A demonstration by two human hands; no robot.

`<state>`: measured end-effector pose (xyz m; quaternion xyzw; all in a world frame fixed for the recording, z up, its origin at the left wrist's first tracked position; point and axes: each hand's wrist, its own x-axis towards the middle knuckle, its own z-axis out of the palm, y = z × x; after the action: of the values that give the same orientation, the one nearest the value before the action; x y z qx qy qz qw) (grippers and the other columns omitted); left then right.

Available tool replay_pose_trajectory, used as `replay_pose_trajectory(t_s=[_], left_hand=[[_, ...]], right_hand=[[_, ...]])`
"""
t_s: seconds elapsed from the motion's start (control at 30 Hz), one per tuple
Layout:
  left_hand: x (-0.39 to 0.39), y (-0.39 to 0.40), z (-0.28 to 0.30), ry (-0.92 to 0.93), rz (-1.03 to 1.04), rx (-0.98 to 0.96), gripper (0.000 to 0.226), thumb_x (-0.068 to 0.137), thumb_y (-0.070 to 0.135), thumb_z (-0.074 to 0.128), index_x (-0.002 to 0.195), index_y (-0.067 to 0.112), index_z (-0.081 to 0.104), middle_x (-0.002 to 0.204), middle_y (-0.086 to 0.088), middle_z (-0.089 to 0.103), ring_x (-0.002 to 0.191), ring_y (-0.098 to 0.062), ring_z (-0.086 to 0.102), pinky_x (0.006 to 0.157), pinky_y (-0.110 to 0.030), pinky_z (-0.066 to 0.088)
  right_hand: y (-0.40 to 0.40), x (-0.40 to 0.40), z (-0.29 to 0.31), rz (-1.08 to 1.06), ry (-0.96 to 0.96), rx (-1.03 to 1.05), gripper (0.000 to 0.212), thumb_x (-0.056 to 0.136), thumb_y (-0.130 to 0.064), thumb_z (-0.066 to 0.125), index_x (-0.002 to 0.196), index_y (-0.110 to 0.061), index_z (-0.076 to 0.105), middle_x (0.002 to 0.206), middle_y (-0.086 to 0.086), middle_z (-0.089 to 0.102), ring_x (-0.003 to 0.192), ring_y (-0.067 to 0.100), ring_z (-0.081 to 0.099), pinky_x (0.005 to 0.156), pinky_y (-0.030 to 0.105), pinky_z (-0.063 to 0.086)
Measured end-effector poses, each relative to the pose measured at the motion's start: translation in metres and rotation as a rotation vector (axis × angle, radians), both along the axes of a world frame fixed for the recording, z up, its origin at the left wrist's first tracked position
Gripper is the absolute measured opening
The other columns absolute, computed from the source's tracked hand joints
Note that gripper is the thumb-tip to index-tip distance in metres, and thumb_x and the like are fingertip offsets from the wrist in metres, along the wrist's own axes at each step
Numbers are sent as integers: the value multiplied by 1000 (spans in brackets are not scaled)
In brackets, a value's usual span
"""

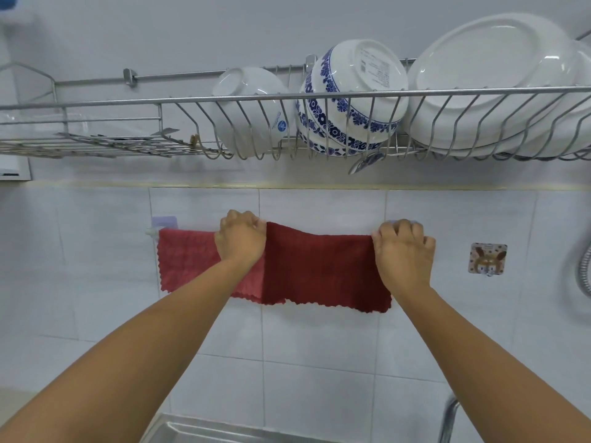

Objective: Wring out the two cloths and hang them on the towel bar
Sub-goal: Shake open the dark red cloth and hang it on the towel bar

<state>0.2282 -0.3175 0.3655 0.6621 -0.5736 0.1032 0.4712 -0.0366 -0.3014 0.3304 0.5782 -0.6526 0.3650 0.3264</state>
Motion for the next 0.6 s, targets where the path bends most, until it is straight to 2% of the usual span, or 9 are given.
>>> replay_pose_trajectory(t_s=[0.1, 0.17, 0.23, 0.3, 0.43, 0.6], left_hand=[[-1, -1, -4, -97, 16, -14, 21, 95, 29, 50, 104, 16, 62, 112, -8, 58, 106, -27, 53, 87, -41, 44], [-2, -1, -11, -238, 0, -98, 20, 94, 28, 52, 110, 17, 60, 112, -6, 60, 105, -26, 55, 87, -40, 42], [-6, 0, -19, -416, -28, -157, 23, 95, 28, 51, 114, 21, 62, 112, -1, 63, 105, -22, 57, 92, -38, 39], [-12, 1, -25, -508, -53, -154, 25, 96, 29, 50, 117, 25, 63, 115, 3, 65, 107, -19, 58, 99, -38, 35], [-12, -1, -24, -488, -63, -149, 19, 96, 28, 52, 110, 23, 64, 111, 3, 66, 105, -19, 58, 103, -38, 30], [-12, -1, -5, -514, -63, -224, 15, 95, 20, 53, 101, 18, 67, 103, -2, 65, 97, -24, 58, 94, -39, 36]], right_hand=[[0, 2, -5, -6, -9, -12, 40, 100, -32, 38, 101, -6, 69, 110, 14, 63, 105, 35, 52, 78, 46, 42], [2, 3, -7, -14, -28, -22, 37, 99, -32, 40, 107, -6, 65, 109, 14, 63, 101, 34, 54, 78, 46, 42], [4, 6, -9, 15, -74, -42, 33, 96, -32, 47, 116, -9, 59, 112, 12, 63, 104, 33, 55, 83, 49, 42], [6, 10, -12, 33, -86, -25, 31, 96, -33, 46, 118, -14, 58, 118, 8, 62, 112, 31, 52, 91, 50, 38], [7, 11, -16, 52, -96, 18, 30, 96, -33, 44, 116, -16, 59, 120, 5, 62, 124, 28, 45, 100, 50, 34], [10, 1, -19, 81, -81, -24, 25, 92, -25, 50, 111, -11, 59, 115, 8, 63, 117, 28, 52, 98, 48, 37]])
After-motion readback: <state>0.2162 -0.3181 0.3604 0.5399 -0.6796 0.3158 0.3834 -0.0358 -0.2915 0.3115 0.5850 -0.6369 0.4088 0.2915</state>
